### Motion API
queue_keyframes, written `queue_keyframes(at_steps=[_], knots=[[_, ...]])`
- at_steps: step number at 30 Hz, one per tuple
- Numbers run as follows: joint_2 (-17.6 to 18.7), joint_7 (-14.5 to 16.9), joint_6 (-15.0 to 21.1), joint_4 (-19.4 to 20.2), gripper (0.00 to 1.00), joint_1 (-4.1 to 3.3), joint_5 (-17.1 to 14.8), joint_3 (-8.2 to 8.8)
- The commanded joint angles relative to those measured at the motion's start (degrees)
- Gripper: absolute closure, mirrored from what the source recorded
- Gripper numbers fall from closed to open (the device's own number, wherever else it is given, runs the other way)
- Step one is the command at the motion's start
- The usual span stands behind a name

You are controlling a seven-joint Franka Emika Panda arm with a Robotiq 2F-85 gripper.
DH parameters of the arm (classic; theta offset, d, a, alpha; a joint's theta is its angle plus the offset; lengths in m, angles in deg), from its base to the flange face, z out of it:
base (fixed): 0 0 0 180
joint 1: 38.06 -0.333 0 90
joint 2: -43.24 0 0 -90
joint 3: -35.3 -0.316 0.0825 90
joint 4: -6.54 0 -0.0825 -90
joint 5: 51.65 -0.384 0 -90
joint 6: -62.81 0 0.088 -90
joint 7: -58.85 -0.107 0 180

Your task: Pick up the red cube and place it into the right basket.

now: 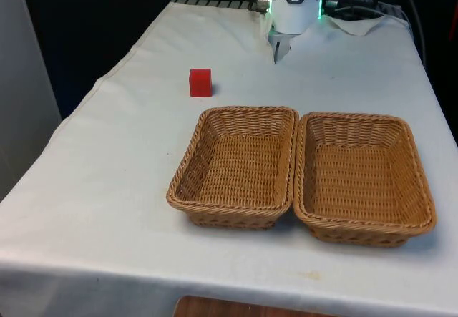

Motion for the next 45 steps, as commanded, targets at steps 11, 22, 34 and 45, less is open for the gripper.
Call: queue_keyframes(at_steps=[11,22,34,45], knots=[[-1.60,-2.98,5.90,4.64,0.00,0.52,4.18,0.86],[-1.66,-5.96,11.12,9.11,0.00,0.63,5.61,1.72],[-0.92,-9.11,18.96,15.47,0.00,0.63,6.76,3.67],[-0.46,-7.56,21.31,17.13,0.00,0.74,6.42,6.53]])
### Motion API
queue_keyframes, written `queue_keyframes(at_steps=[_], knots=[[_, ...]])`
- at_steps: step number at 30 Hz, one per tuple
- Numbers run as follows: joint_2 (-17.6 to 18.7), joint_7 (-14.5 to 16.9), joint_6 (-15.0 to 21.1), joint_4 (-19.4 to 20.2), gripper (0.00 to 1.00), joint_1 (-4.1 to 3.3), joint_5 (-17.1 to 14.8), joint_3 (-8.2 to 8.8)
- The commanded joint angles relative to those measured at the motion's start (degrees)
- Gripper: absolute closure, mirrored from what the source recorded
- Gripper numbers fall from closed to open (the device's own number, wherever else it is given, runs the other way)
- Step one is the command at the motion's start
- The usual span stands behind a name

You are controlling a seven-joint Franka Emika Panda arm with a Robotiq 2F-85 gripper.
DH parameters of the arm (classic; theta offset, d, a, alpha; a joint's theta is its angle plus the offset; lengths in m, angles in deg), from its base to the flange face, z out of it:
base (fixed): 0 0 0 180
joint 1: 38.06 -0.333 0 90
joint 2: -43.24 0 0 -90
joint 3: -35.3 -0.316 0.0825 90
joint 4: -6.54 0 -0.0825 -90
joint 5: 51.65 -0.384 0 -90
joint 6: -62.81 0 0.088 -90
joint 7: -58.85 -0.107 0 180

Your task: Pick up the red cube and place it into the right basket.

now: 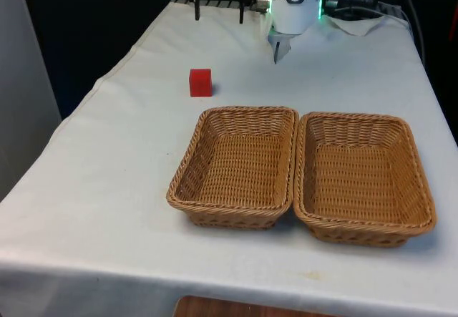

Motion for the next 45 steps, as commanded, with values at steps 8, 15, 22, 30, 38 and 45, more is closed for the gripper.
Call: queue_keyframes(at_steps=[8,15,22,30,38,45], knots=[[0.69,2.12,5.50,2.52,0.00,0.29,0.46,2.69],[1.38,4.87,10.14,3.90,0.00,0.06,0.00,4.07],[2.64,7.85,14.73,5.27,0.00,-0.11,-0.57,4.93],[6.47,12.09,19.94,6.42,0.00,0.00,-1.78,7.05],[10.26,15.58,23.03,6.42,0.00,0.06,-4.64,8.08],[13.46,16.44,25.95,6.70,0.00,0.00,-6.42,7.56]])
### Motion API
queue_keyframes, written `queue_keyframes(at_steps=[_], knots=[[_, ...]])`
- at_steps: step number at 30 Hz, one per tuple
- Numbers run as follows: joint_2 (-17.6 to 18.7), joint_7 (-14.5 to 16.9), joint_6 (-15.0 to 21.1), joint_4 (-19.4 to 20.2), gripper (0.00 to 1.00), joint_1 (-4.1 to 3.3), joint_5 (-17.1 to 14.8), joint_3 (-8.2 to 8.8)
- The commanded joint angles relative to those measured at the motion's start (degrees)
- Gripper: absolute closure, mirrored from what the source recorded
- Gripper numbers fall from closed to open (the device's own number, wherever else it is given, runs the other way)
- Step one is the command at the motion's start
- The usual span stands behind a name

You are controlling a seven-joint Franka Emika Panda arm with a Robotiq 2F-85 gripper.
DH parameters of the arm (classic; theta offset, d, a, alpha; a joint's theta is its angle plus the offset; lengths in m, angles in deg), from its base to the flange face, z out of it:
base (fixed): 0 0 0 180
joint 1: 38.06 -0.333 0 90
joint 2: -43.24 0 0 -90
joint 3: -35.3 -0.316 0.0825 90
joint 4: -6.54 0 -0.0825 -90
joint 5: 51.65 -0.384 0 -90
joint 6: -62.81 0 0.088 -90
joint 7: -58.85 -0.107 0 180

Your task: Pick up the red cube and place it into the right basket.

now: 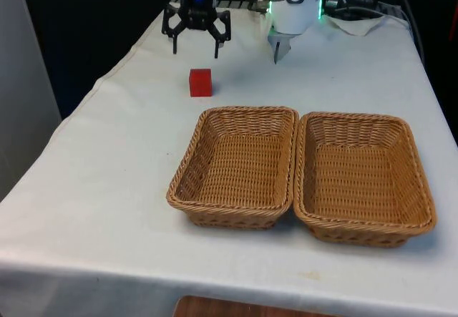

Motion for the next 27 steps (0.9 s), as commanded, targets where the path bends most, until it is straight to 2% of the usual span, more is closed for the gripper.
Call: queue_keyframes(at_steps=[1,8,9,10,17,18,19,26,27], knots=[[-0.46,0.74,0.57,0.52,0.00,0.00,-1.09,-0.34],[1.03,0.97,2.01,0.97,0.00,0.11,-2.69,-1.20],[1.55,0.00,1.26,0.34,0.00,-0.06,-1.32,-0.69],[1.26,1.03,2.23,0.97,0.00,0.17,-2.98,-1.32],[3.32,2.29,3.95,1.20,0.00,0.52,-6.47,-2.86],[4.58,0.97,3.55,0.46,0.00,-0.06,-4.87,-1.83],[3.61,2.52,4.07,1.15,0.00,0.52,-6.99,-2.98],[5.67,4.18,5.21,0.63,0.00,0.69,-10.83,-4.41],[6.88,2.98,4.87,0.00,0.00,-0.06,-9.34,-3.21]])
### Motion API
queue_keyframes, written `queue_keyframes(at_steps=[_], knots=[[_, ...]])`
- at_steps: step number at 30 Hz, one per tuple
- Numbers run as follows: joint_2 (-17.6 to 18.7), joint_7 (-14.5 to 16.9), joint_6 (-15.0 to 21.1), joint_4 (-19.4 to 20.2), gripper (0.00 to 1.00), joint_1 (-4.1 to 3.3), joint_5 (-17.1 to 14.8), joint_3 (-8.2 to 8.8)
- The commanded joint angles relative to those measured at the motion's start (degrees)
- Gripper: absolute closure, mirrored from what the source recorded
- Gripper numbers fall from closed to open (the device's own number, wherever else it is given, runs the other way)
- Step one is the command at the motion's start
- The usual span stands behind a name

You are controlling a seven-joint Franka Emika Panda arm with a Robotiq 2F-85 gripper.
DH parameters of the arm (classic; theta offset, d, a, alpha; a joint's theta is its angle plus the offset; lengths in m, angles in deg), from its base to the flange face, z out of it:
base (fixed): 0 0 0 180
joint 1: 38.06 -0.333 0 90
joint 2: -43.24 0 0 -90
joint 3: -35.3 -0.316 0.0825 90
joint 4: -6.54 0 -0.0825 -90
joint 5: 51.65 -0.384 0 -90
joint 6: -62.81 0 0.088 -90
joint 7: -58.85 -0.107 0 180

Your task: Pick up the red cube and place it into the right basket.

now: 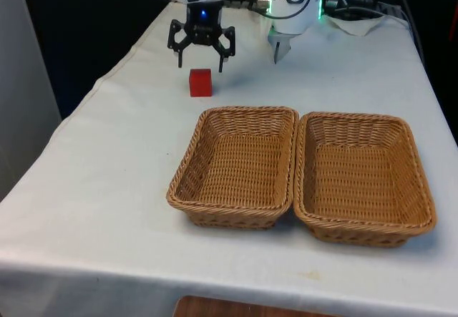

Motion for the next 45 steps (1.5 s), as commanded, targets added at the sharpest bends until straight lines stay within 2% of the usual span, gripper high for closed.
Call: queue_keyframes(at_steps=[1,7,8,9,17,18,19,25,26,27,34,35,36,42,43,45], knots=[[-0.92,1.38,0.46,0.52,0.00,0.80,-1.95,-1.43],[0.74,2.12,0.92,0.11,0.00,0.97,-4.47,-2.64],[1.60,0.69,0.17,-0.63,0.00,0.00,-2.58,-1.03],[0.92,2.18,1.03,0.11,0.00,1.03,-4.76,-2.81],[2.41,2.52,1.38,0.06,0.00,1.20,-7.10,-4.24],[3.21,1.15,0.57,-0.63,0.00,0.00,-5.16,-2.35],[2.52,2.58,1.38,0.00,0.00,1.20,-7.39,-4.35],[3.50,2.64,1.55,-0.17,0.00,1.32,-8.71,-5.27],[4.18,1.20,0.63,-0.74,0.00,0.00,-6.70,-3.27],[3.61,2.64,1.55,-0.17,0.00,1.38,-8.82,-5.39],[4.93,2.23,1.66,-0.52,0.02,1.09,-9.11,-5.39],[5.50,1.20,0.74,-1.03,0.10,0.06,-7.62,-3.78],[5.04,2.23,1.66,-0.57,0.10,1.09,-9.11,-5.39],[5.73,2.12,1.78,-0.86,0.75,1.03,-9.17,-5.39],[5.79,2.12,1.89,-0.86,0.96,1.03,-9.28,-5.44],[5.79,2.12,1.89,-0.86,0.97,1.03,-9.28,-5.44]])
